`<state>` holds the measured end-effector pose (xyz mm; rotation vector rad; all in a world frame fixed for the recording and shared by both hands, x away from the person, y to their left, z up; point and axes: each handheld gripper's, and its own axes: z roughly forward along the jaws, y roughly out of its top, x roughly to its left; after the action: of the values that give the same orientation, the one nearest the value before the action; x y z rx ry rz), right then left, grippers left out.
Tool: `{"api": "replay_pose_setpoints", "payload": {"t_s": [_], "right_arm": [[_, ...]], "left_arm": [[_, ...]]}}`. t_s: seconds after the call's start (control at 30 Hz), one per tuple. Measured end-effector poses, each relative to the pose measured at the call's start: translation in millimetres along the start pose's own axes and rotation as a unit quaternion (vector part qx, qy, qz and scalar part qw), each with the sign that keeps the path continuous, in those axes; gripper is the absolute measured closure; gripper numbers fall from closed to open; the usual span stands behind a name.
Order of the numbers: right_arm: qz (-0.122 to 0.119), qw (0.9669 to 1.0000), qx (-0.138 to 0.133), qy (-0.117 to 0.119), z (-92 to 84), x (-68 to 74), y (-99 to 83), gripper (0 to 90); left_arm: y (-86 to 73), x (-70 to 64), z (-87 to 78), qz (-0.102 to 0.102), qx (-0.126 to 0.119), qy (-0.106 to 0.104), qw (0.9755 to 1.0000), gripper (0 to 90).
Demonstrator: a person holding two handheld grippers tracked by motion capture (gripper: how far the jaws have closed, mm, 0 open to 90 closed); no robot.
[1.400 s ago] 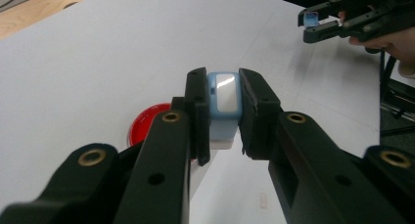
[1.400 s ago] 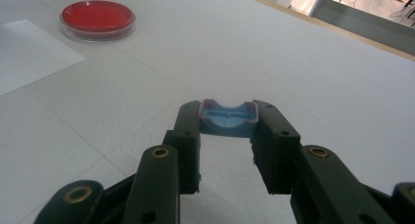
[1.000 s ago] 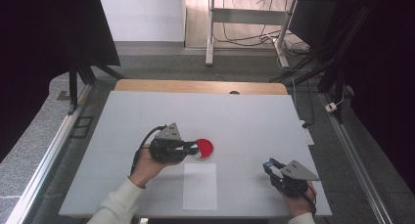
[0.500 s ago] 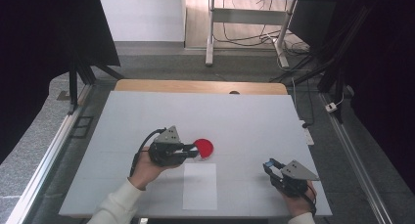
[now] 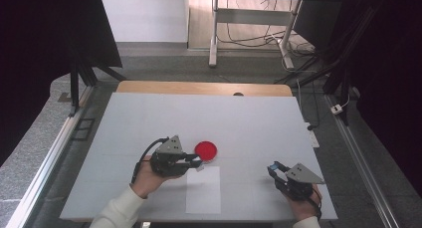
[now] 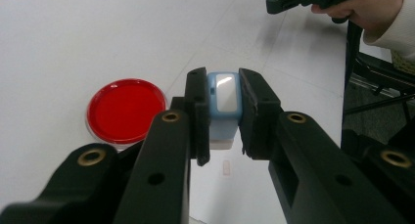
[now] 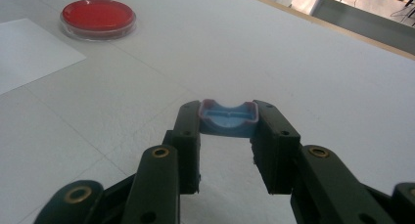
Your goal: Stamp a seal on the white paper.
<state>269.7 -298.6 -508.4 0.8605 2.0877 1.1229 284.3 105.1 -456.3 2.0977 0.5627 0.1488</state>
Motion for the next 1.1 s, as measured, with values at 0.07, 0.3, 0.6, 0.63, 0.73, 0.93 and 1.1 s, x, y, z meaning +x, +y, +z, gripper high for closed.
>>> {"api": "replay_pose_setpoints", "payload": {"t_s": [0.07,0.3,0.6,0.63,0.73,0.93,1.1], "right_arm": [[0.000,1.0000,0.001,0.000,0.2,0.0,-0.2,64.5],[-0.001,1.0000,0.003,-0.003,0.5,0.3,-0.3,64.5],[-0.002,1.0000,0.004,-0.001,1.5,0.2,-0.8,64.5],[-0.002,1.0000,0.003,0.001,1.7,0.3,-0.8,64.5],[-0.001,1.0000,0.002,0.002,2.3,0.6,-1.0,64.5],[-0.002,1.0000,0.003,0.002,2.6,0.6,-1.1,64.5],[-0.002,1.0000,0.002,0.002,2.4,0.6,-1.1,64.5]], "left_arm": [[-2.1,-1.6,1.7,0.000,0.003,-0.002,1.0000,75.0],[-8.5,-8.1,12.1,0.005,0.016,-0.010,0.9998,75.0],[-15.6,-11.0,20.5,0.013,0.021,-0.016,0.9996,75.0],[-16.3,-10.9,21.8,0.012,0.022,-0.015,0.9996,75.0],[-17.9,-10.3,25.2,0.013,0.026,-0.017,0.9994,75.0],[-20.5,-9.4,30.8,0.018,0.032,-0.014,0.9992,75.1],[-23.6,-9.1,35.6,0.019,0.038,-0.016,0.9990,75.0]]}}
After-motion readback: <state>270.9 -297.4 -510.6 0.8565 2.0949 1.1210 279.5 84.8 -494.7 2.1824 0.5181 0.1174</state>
